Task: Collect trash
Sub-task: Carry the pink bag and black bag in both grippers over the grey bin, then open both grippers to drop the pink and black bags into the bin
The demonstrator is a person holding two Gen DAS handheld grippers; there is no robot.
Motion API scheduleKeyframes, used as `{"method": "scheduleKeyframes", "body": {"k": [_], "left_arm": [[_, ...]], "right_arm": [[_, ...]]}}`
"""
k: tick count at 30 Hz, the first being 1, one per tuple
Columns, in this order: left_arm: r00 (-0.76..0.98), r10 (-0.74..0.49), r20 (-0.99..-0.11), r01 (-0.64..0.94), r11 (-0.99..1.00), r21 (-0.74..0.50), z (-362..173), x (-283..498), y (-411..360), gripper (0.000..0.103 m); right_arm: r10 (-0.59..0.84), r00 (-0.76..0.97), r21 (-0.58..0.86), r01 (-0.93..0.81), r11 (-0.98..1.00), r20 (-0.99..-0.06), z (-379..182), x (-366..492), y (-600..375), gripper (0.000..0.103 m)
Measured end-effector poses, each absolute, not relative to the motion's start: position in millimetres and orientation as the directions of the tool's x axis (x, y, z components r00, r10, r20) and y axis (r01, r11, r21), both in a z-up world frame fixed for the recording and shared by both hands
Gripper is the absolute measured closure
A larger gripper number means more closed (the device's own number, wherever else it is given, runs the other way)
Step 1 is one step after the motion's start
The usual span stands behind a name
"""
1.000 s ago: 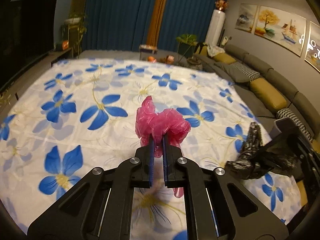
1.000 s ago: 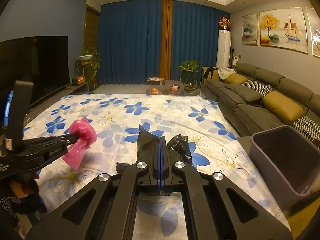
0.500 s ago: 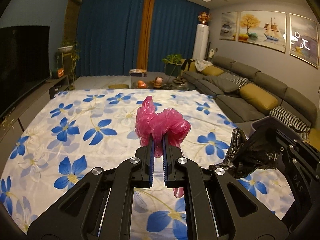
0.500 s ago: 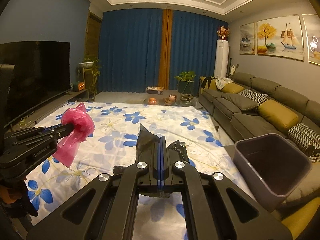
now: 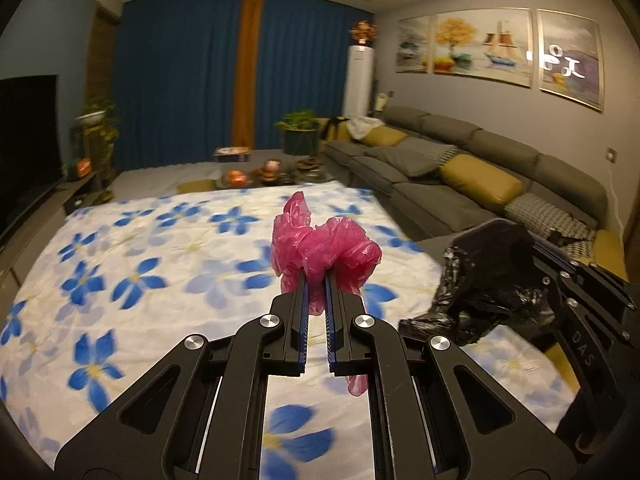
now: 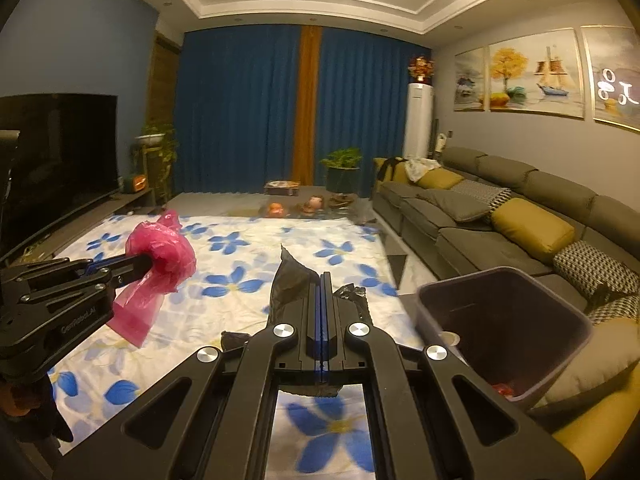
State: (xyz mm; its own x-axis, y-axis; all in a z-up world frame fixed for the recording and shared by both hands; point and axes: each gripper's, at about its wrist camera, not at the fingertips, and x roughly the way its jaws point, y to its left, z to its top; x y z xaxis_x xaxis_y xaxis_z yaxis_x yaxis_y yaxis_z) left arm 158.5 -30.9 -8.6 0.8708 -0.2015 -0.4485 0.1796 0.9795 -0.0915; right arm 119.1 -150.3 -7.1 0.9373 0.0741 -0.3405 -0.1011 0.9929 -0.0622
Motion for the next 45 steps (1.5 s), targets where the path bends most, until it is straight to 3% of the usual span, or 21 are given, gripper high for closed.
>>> {"method": "scheduleKeyframes", "body": {"k": [14, 31, 32, 34, 35, 38, 45], "left_arm": [[0.761, -0.491, -0.425, 0.486, 0.865, -0.129, -3, 218, -175, 0.097], [0.589, -0.660, -0.466, 0.635, 0.735, -0.238, -37, 269, -272, 0.093], [0.580, -0.662, -0.475, 0.636, 0.732, -0.244, -40, 271, -273, 0.089], [0.573, -0.655, -0.492, 0.624, 0.738, -0.256, -45, 274, -273, 0.079], [0.571, -0.656, -0.494, 0.621, 0.738, -0.263, -47, 276, -272, 0.068], [0.577, -0.655, -0.488, 0.616, 0.741, -0.267, -48, 274, -264, 0.038], [0.688, -0.544, -0.480, 0.535, 0.827, -0.170, -42, 245, -229, 0.020]], "right_arm": [[-0.191, 0.923, -0.022, 0.195, 0.981, -0.333, -4, 144, -277, 0.102], [-0.231, 0.885, 0.062, 0.279, 0.958, -0.403, -34, 167, -336, 0.101], [-0.233, 0.884, 0.060, 0.280, 0.958, -0.405, -35, 167, -338, 0.099], [-0.232, 0.881, 0.065, 0.282, 0.957, -0.412, -38, 166, -341, 0.082], [-0.234, 0.881, 0.070, 0.287, 0.955, -0.411, -39, 165, -343, 0.069], [-0.241, 0.882, 0.079, 0.296, 0.952, -0.405, -40, 161, -348, 0.061], [-0.291, 0.884, 0.038, 0.327, 0.944, -0.366, -35, 140, -340, 0.019]]}}
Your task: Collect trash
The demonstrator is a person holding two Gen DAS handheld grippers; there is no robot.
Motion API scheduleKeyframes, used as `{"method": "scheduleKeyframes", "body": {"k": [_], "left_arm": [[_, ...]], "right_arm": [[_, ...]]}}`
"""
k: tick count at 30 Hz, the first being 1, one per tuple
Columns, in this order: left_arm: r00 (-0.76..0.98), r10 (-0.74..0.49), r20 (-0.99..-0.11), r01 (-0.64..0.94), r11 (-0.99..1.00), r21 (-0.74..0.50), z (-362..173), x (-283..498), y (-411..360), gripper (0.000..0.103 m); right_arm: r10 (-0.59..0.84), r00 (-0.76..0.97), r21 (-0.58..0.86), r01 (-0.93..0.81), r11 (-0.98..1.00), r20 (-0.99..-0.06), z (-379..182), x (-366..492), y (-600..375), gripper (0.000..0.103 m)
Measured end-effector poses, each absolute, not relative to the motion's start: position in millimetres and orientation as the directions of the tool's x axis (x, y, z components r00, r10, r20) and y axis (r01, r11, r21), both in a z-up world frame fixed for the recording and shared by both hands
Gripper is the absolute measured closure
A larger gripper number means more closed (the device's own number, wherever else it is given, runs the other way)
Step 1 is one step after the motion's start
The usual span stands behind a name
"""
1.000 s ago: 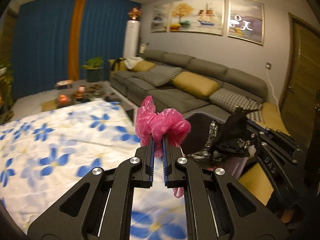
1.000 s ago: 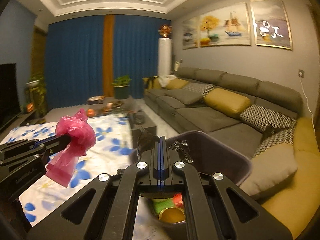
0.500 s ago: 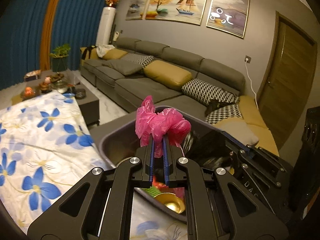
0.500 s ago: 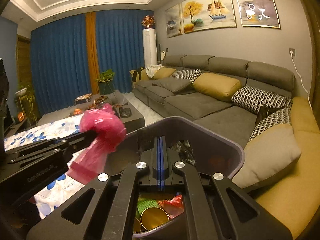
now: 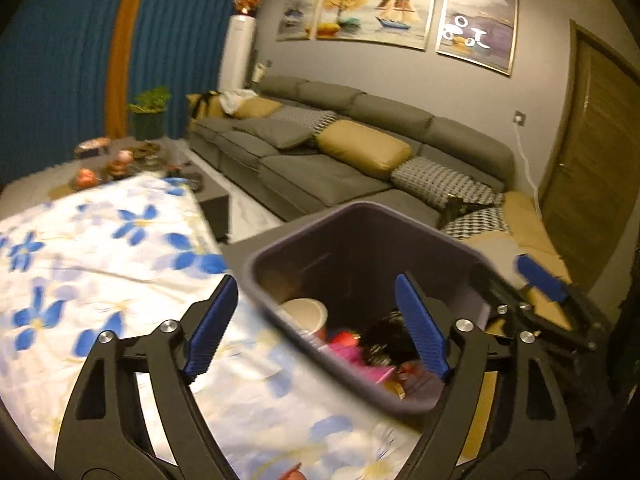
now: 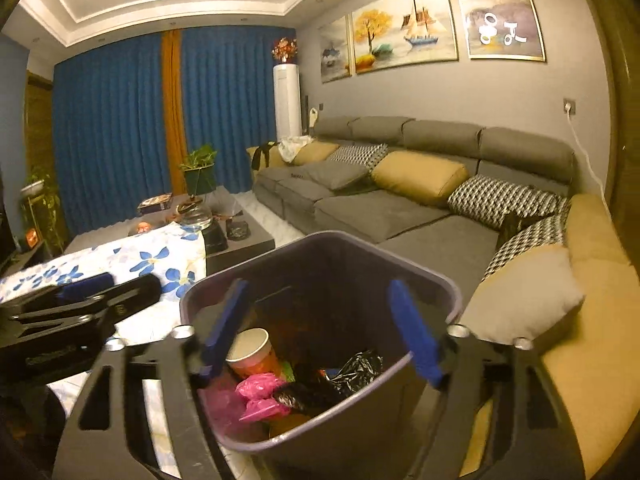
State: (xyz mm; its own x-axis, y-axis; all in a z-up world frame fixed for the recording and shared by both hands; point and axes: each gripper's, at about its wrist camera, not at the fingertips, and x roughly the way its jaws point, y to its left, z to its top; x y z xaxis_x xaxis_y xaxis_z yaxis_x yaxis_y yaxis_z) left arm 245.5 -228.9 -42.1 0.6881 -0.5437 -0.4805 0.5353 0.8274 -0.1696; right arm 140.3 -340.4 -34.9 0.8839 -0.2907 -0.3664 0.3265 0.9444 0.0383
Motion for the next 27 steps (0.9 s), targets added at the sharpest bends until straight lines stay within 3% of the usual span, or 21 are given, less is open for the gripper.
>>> {"method": "scheduleKeyframes", "body": {"k": [5, 16, 27], "left_arm": [[0.785, -0.430, -0.445, 0.431, 0.896, -0.104, -30, 208, -182, 0.009], [0.893, -0.174, -0.415, 0.190, 0.982, -0.002, -22, 128, -87, 0.006], [0.907, -0.134, -0.399, 0.123, 0.991, -0.053, -15, 70, -28, 0.006]], "right_arm": [[-0.306, 0.885, 0.000, 0.327, 0.945, -0.350, -33, 125, -320, 0.006], [-0.275, 0.900, -0.004, 0.291, 0.957, -0.338, -26, 89, -260, 0.006], [-0.207, 0.917, 0.014, 0.225, 0.974, -0.342, -15, 43, -199, 0.006]]}}
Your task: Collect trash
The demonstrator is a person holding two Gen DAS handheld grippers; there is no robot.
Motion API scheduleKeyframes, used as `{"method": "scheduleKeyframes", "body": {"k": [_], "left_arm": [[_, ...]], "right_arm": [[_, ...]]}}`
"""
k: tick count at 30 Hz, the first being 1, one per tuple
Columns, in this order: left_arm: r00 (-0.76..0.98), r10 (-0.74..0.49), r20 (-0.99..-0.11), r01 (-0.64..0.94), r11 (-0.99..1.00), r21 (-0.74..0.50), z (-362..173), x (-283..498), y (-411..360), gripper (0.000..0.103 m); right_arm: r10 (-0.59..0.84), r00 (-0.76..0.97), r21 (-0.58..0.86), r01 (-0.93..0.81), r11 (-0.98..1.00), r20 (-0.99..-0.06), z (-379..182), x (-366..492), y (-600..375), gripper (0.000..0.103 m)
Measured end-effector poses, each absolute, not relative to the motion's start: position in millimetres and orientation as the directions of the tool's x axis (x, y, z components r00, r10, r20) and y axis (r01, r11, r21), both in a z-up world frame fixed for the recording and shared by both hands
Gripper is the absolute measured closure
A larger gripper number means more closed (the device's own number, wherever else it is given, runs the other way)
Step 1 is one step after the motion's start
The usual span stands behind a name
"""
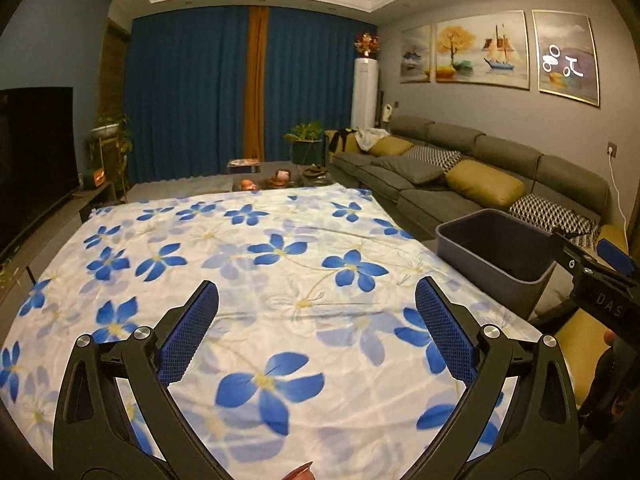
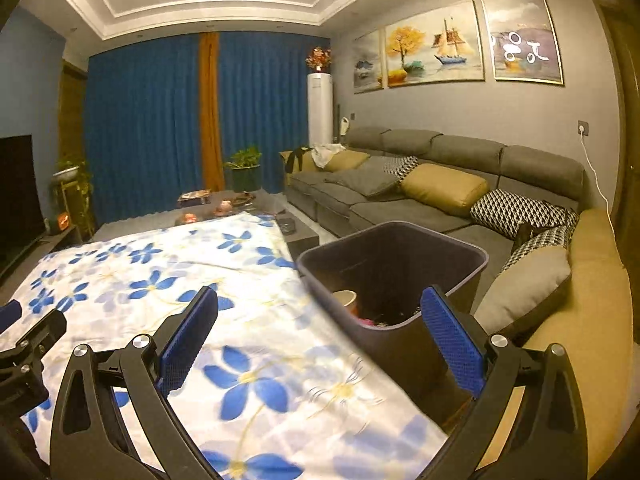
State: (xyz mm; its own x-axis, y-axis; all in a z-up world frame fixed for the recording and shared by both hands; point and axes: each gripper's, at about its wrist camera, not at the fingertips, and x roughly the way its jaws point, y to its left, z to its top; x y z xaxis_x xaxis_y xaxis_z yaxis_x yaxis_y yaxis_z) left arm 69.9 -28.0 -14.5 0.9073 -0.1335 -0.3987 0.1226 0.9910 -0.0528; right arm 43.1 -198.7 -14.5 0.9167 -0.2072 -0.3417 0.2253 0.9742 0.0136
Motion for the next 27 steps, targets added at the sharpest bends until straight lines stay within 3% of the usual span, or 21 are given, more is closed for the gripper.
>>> {"method": "scheduleKeyframes", "body": {"k": [27], "left_arm": [[0.914, -0.150, -0.376, 0.113, 0.987, -0.119, 4, 28, 14, 0.006]], "right_arm": [[-0.162, 0.936, 0.001, 0.171, 0.985, -0.314, 4, 0, -150, 0.006]]}}
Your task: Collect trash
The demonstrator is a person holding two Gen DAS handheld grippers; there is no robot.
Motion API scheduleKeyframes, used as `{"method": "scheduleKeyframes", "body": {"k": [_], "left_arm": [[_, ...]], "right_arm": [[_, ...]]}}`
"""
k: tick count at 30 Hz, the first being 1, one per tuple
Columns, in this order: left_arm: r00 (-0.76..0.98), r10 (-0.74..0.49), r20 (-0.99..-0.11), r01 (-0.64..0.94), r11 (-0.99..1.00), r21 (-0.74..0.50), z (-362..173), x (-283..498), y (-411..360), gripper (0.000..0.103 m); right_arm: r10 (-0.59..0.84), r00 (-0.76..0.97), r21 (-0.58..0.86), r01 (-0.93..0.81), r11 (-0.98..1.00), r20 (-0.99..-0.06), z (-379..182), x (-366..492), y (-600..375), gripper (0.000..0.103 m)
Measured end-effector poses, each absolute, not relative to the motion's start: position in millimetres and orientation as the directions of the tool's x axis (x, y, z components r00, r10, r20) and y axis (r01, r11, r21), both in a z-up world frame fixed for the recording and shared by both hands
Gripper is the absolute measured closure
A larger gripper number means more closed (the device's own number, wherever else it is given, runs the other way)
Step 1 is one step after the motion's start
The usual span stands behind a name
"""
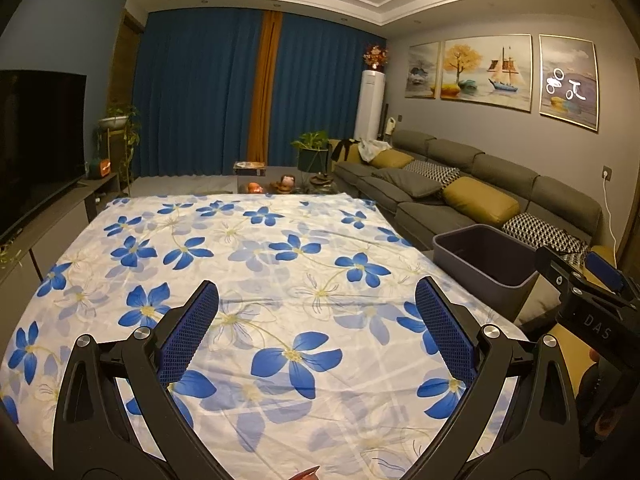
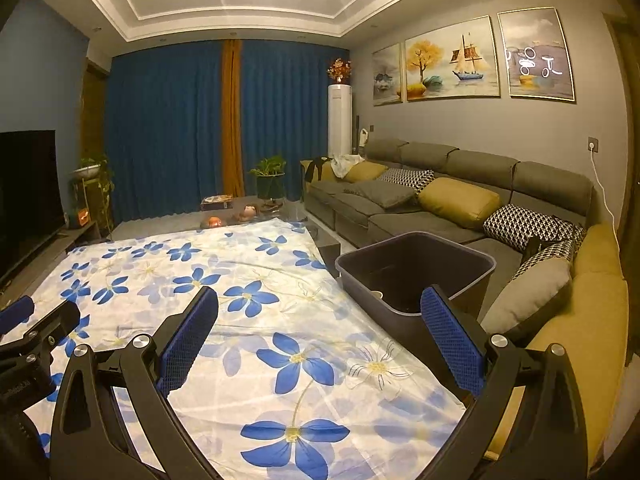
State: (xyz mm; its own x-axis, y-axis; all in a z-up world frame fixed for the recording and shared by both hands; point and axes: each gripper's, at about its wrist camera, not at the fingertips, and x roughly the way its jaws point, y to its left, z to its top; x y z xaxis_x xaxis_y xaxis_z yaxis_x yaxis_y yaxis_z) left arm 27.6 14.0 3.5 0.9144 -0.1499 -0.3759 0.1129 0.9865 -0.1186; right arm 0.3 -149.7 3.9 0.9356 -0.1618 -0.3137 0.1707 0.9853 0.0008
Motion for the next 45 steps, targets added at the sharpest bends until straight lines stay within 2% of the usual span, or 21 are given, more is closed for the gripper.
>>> {"method": "scheduleKeyframes", "body": {"k": [45], "left_arm": [[0.916, -0.157, -0.369, 0.121, 0.986, -0.118, 5.3, 23.4, 10.1, 0.006]], "right_arm": [[-0.144, 0.938, 0.021, 0.158, 0.987, -0.315, 2.5, -1.3, -150.1, 0.006]]}}
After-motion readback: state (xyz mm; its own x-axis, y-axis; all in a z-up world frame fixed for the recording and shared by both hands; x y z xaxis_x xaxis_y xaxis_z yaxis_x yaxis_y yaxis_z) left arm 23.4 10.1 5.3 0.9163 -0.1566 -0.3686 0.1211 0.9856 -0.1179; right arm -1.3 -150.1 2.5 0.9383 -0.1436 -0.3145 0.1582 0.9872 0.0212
